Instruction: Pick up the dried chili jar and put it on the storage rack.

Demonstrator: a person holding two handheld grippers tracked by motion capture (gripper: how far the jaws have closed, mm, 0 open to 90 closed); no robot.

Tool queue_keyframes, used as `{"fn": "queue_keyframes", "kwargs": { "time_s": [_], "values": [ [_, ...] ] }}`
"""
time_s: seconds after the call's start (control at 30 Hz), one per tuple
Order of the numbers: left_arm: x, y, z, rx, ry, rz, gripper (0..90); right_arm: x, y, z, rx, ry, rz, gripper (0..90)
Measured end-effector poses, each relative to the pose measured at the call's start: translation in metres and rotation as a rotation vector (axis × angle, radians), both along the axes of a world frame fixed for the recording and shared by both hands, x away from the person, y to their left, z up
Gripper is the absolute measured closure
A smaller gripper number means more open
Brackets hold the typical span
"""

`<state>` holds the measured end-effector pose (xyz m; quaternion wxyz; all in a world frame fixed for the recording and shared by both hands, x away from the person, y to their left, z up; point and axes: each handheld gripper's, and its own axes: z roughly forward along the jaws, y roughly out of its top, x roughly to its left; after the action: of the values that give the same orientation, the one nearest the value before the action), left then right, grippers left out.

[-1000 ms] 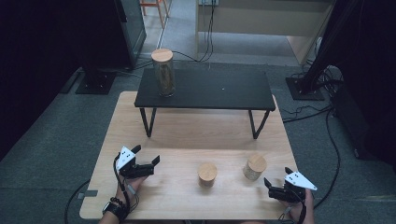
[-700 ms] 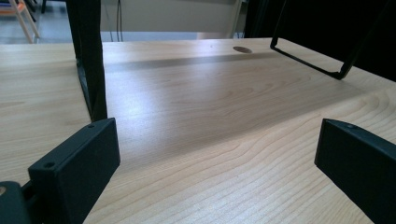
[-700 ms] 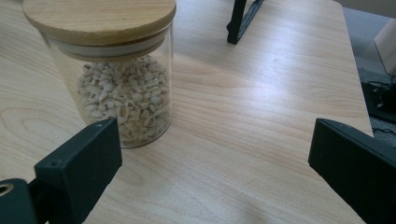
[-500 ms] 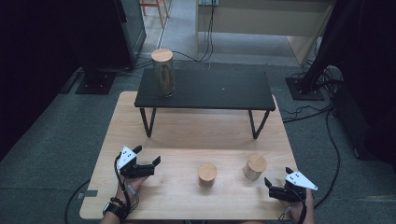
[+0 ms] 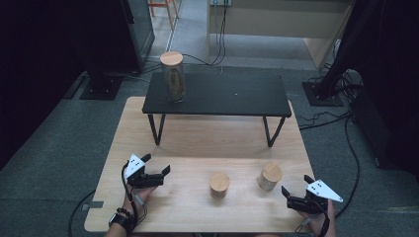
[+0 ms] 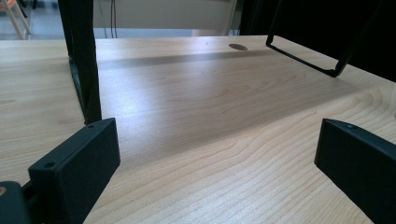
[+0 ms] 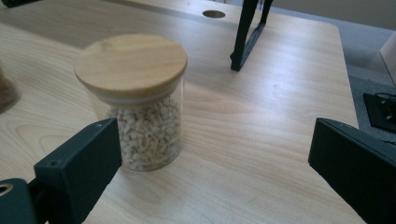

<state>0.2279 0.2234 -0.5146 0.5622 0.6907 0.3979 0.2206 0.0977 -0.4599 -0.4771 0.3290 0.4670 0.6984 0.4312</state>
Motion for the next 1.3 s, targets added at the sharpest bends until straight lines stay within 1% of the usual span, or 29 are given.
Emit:
{"fn": "queue_keyframes", "kwargs": {
  "time_s": [0.1, 0.2, 0.33, 0.53, 0.63, 0.9, 1.13, 1.3],
  "values": [
    [-0.002, -0.001, 0.0, 0.002, -0.004, 0.007, 0.4, 0.0, 0.002, 0.005, -0.011, 0.0, 0.019, 2.5],
    [-0.001, -0.001, 0.0, 0.0, -0.002, 0.006, 0.4, 0.0, 0.005, 0.009, -0.004, -0.007, 0.035, 2.6],
    [-0.002, -0.001, 0.0, -0.002, -0.002, 0.008, 0.4, -0.001, 0.011, 0.015, -0.003, -0.023, 0.058, 2.6],
    [-0.003, -0.002, -0.001, 0.001, -0.008, 0.014, 0.4, -0.002, 0.024, 0.023, -0.019, -0.052, 0.09, 2.6],
    [-0.003, -0.001, -0.001, -0.003, -0.009, 0.016, 0.4, -0.001, 0.03, 0.024, -0.018, -0.06, 0.102, 2.5],
    [-0.004, 0.0, -0.003, -0.014, -0.015, 0.02, 0.5, 0.004, 0.042, 0.024, -0.013, -0.064, 0.137, 2.6],
    [-0.005, 0.0, -0.004, -0.019, -0.017, 0.023, 0.4, 0.009, 0.05, 0.026, -0.016, -0.058, 0.16, 2.5],
    [-0.005, 0.001, -0.005, -0.031, -0.014, 0.027, 0.4, 0.012, 0.055, 0.025, -0.005, -0.056, 0.178, 2.4]
  ]
}}
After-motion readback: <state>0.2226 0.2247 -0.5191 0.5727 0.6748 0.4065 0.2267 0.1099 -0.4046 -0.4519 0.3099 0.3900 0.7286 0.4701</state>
